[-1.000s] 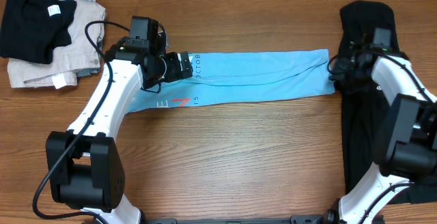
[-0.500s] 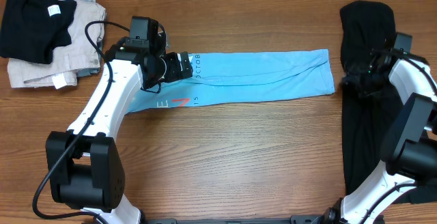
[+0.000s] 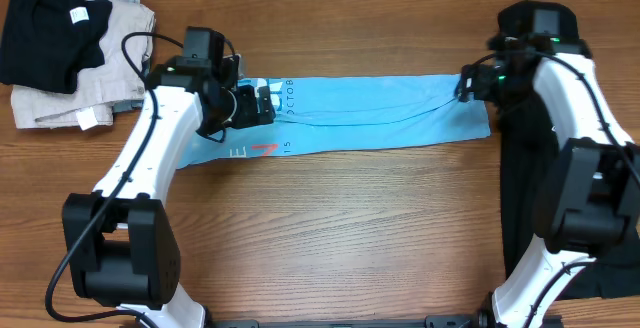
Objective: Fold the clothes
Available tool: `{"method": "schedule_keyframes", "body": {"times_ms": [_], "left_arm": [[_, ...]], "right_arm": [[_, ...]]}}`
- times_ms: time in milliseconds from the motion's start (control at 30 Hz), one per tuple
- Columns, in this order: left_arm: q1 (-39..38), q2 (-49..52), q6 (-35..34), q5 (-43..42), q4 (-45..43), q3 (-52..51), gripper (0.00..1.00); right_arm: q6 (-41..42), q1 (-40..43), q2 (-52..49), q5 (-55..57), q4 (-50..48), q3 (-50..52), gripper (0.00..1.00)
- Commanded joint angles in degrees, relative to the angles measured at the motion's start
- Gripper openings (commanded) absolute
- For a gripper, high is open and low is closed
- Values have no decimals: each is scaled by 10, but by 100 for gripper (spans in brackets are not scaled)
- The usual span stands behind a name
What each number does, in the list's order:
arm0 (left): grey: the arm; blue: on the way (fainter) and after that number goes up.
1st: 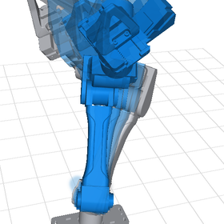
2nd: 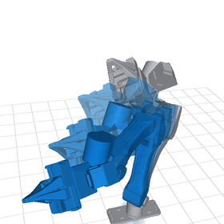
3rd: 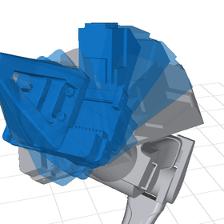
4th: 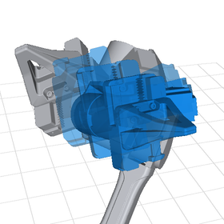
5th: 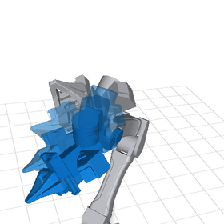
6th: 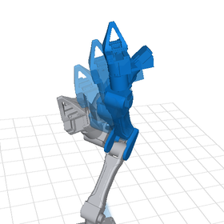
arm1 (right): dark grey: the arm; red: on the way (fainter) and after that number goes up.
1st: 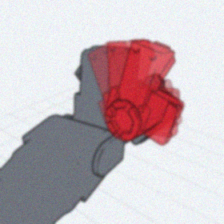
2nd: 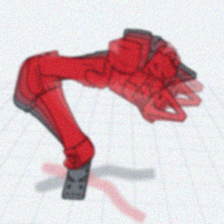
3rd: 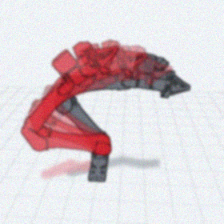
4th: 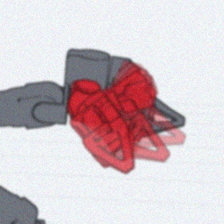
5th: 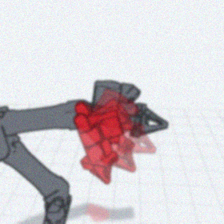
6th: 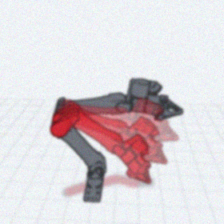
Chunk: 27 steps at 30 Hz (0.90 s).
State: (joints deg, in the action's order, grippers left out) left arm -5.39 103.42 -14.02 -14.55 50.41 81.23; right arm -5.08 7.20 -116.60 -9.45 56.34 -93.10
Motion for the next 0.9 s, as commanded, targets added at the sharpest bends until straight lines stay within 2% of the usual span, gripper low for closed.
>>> {"method": "schedule_keyframes", "body": {"times_ms": [0, 233, 533, 733, 867], "left_arm": [[33, -4, 25, -16, 16, 54, 100], [56, -4, 38, -15, 47, 117, 100], [69, -4, 38, -16, 57, 132, 100], [80, -4, 37, -16, 64, 146, 100], [92, -4, 38, -16, 77, 173, 100]], "right_arm": [[-12, -16, -32, 63, 4, -2, 91], [-3, -13, -45, 99, -10, 15, 87], [24, -14, -49, 109, -49, 62, 83], [49, -14, -49, 30, -51, 88, 64], [78, -13, -49, 29, -52, 88, 50]]}}
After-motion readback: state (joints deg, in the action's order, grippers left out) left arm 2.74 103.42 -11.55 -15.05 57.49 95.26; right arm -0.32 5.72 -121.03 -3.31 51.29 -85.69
